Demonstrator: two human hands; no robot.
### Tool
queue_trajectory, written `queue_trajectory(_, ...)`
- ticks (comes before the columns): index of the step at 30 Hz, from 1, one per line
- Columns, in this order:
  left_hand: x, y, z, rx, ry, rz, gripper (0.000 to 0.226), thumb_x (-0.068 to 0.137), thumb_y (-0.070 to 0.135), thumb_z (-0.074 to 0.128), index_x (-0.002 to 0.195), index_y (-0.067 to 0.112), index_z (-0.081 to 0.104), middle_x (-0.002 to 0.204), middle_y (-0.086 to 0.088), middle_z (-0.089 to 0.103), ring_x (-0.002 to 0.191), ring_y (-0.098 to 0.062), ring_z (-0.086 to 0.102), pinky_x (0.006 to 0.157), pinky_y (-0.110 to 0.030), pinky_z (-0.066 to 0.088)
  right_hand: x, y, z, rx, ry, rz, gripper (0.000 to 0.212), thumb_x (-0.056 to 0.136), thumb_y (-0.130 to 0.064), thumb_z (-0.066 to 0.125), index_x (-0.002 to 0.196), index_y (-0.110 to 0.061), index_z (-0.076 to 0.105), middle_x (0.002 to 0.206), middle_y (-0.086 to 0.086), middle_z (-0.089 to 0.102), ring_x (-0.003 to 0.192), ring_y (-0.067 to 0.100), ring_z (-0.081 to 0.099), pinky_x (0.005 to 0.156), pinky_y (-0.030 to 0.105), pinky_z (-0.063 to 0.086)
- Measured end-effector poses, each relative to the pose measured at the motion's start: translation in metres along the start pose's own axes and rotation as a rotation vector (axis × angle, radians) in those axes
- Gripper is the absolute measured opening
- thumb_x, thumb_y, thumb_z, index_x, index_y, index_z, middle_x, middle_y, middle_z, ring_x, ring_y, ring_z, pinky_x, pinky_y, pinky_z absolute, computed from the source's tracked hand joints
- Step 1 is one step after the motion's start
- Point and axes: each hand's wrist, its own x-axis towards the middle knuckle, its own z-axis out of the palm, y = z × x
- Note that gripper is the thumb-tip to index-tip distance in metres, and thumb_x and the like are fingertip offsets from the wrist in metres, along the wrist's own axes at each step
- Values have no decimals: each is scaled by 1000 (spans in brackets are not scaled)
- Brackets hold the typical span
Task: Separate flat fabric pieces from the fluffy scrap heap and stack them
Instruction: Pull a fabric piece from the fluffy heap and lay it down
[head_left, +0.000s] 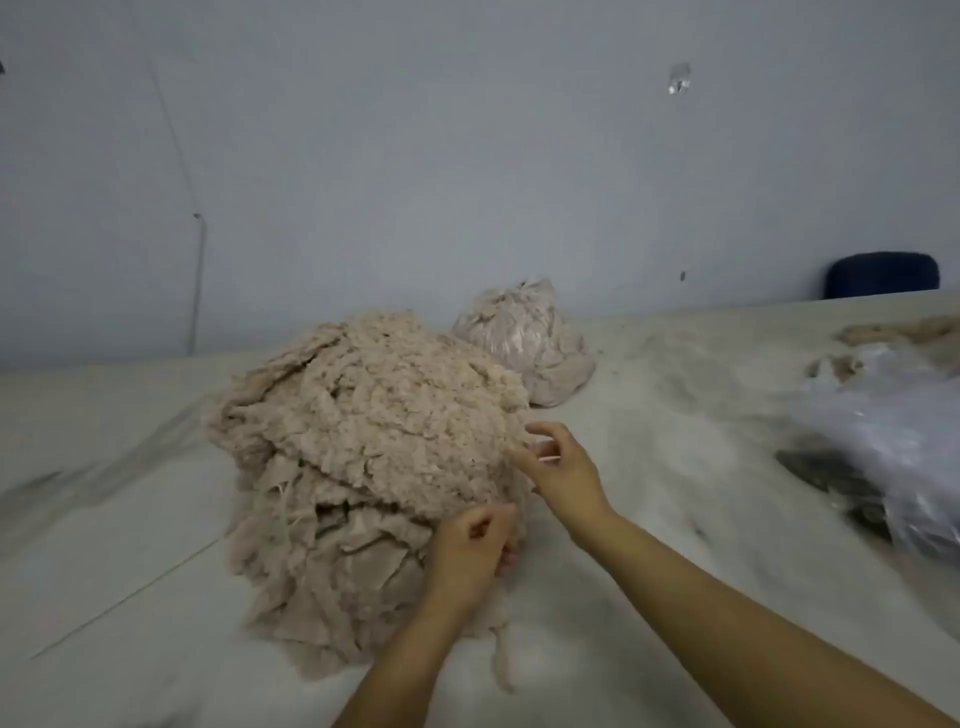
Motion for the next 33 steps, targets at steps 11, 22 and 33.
queue_trajectory(11, -1, 5, -8, 276, 158, 153, 15, 88, 11, 60, 97, 23, 62, 95, 4, 66, 90, -14, 64, 85, -33, 53, 11, 15, 18, -53, -29, -22, 17, 89, -23, 64, 89, -14, 50, 91, 2, 52, 84, 18, 52, 78, 31, 44)
queue_trajectory(22, 30, 12, 24, 896, -100, 216, 77, 89, 16, 55, 151, 28, 10, 159, 5, -4, 136, -18, 34, 102, -24, 37, -22, 52, -51, 162, -258, -24, 17, 99, -12, 47, 82, -11, 49, 62, 2, 59, 52, 10, 58, 56, 25, 49)
queue_trajectory(33, 47, 11, 36, 1003, -18, 29, 61, 89, 15, 57, 146, 15, 34, 158, -11, 16, 142, -25, 24, 108, -25, 26, -48, 101, -135, 169, -90, 88, 23, 99, -10, 45, 77, -9, 44, 52, -2, 49, 44, 5, 48, 49, 17, 40)
